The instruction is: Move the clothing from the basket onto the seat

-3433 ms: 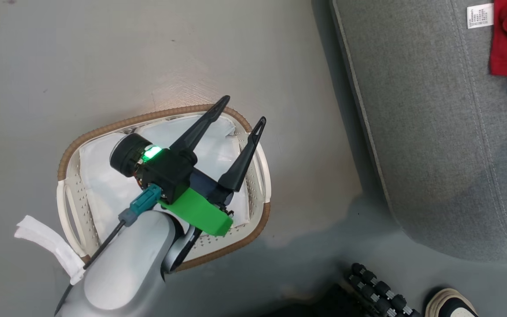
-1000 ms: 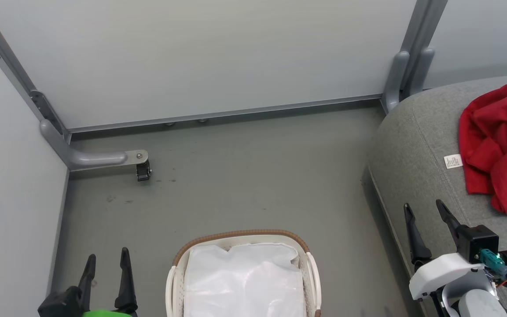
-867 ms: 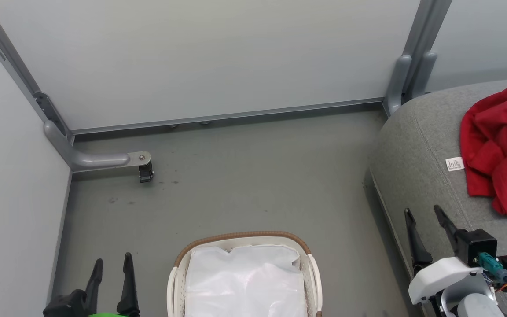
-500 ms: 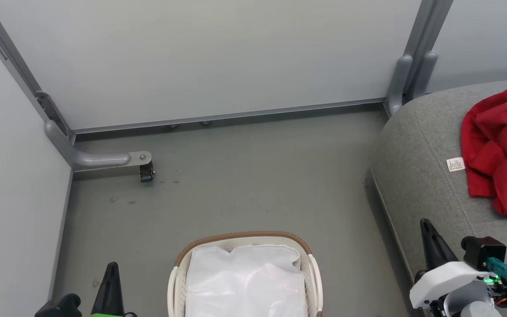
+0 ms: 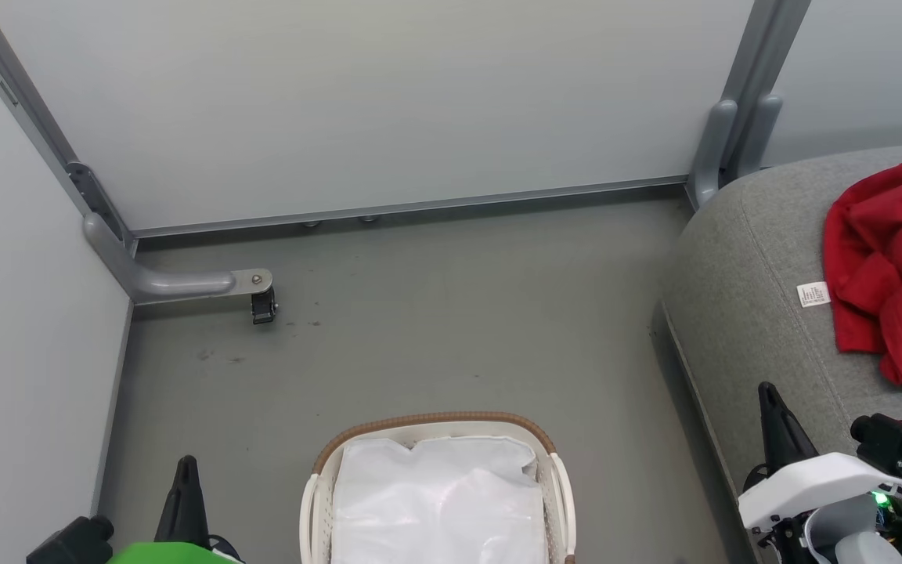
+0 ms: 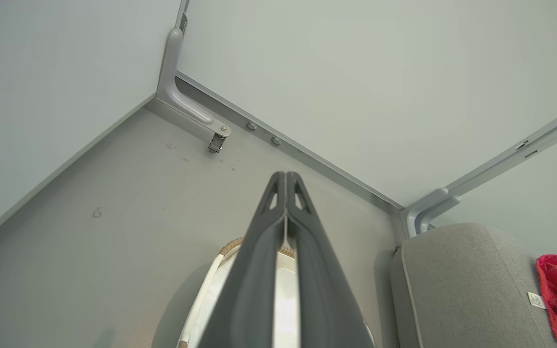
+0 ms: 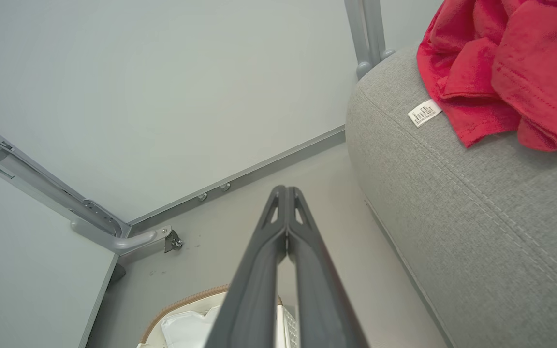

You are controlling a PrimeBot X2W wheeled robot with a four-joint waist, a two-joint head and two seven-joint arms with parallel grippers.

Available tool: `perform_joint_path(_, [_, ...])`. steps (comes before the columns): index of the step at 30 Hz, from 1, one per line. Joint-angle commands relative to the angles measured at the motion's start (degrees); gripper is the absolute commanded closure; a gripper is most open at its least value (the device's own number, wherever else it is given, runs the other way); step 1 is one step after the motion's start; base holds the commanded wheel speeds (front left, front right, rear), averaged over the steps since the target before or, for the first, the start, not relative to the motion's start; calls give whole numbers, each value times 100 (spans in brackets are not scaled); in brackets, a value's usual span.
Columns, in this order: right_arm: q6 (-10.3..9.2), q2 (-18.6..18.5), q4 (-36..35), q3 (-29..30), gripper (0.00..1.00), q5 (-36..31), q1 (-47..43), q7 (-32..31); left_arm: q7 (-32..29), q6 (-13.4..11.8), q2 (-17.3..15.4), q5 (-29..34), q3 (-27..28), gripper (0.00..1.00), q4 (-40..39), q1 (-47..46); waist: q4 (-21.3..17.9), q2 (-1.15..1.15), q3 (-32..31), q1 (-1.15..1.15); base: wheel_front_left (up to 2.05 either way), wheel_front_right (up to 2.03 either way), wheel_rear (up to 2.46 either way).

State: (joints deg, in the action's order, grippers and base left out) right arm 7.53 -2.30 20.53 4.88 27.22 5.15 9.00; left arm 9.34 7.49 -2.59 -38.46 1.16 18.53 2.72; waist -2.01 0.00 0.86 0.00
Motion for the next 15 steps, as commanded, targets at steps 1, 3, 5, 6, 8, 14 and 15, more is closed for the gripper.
perform_joint_path(1, [-1,-44,-123,13,100,265,70,-48,-42,0,-43,-210,37,100,-104,-188,3,0,-1,0,0,0,0])
perform_joint_path(3, [-2,-45,-142,17,100,455,71,-95,-86,0,-45,-373,49,100,-116,-212,7,0,-2,0,0,0,0])
perform_joint_path(5, [-2,-46,-159,21,100,641,72,-138,-131,0,-47,-526,62,100,-126,-234,11,0,-4,0,0,0,0])
perform_joint_path(6, [-2,-46,-167,23,100,722,73,-157,-151,0,-48,-596,68,100,-132,-244,12,0,-4,0,0,0,0])
perform_joint_path(8, [-2,-47,-183,27,100,904,75,-202,-193,0,-50,-749,81,100,-142,-266,16,0,-6,0,0,0,0])
perform_joint_path(14, [-2,-50,-231,41,100,1438,82,-330,-324,0,-55,-1195,120,100,-174,-334,28,0,-10,0,0,0,0])
perform_joint_path(15, [-2,-51,-238,43,100,1513,83,-346,-339,0,-56,-1256,126,100,-178,-343,30,0,-10,0,0,0,0])
